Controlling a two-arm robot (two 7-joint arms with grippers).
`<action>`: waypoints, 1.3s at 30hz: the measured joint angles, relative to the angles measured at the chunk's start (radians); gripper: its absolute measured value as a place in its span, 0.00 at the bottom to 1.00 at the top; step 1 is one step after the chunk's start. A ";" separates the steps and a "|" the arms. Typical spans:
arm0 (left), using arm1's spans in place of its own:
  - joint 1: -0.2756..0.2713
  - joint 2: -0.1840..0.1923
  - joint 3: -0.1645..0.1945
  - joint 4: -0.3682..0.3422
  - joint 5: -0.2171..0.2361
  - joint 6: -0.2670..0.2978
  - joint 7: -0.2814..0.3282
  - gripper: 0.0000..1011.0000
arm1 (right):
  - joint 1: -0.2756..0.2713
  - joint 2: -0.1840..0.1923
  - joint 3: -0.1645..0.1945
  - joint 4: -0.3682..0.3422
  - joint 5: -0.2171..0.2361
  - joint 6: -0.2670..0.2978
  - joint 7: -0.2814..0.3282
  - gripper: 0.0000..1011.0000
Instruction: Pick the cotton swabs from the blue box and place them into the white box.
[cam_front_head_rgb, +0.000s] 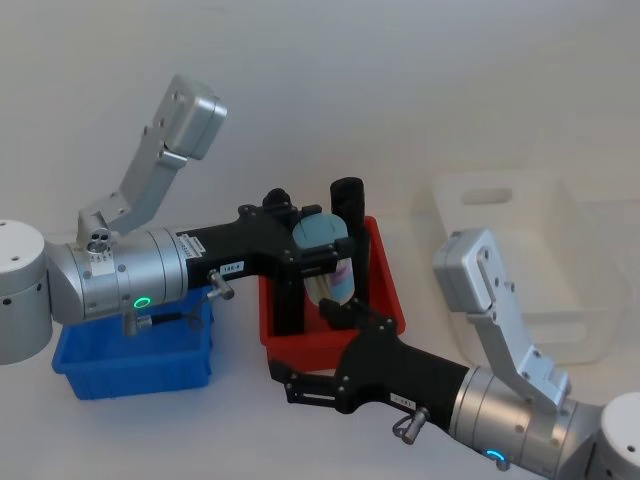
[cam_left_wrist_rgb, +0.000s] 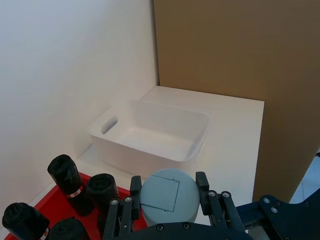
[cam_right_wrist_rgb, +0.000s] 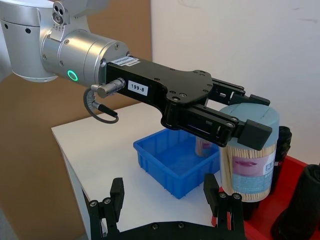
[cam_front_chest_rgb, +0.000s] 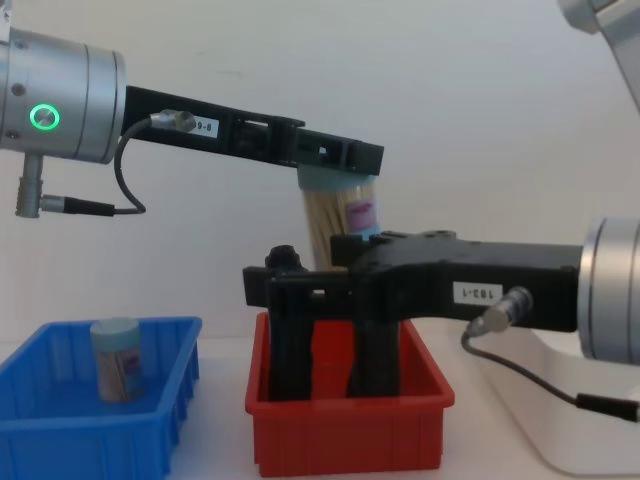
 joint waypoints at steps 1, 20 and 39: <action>0.000 0.000 0.000 0.000 0.000 0.000 0.000 0.64 | -0.002 0.002 0.000 -0.002 0.002 0.000 -0.003 0.99; 0.000 0.000 0.000 0.000 0.000 0.000 0.000 0.65 | -0.046 0.057 0.035 -0.047 0.057 -0.030 -0.118 0.99; 0.000 0.000 0.000 0.000 0.000 0.000 0.000 0.65 | -0.016 0.053 0.045 -0.022 0.052 -0.060 -0.145 0.99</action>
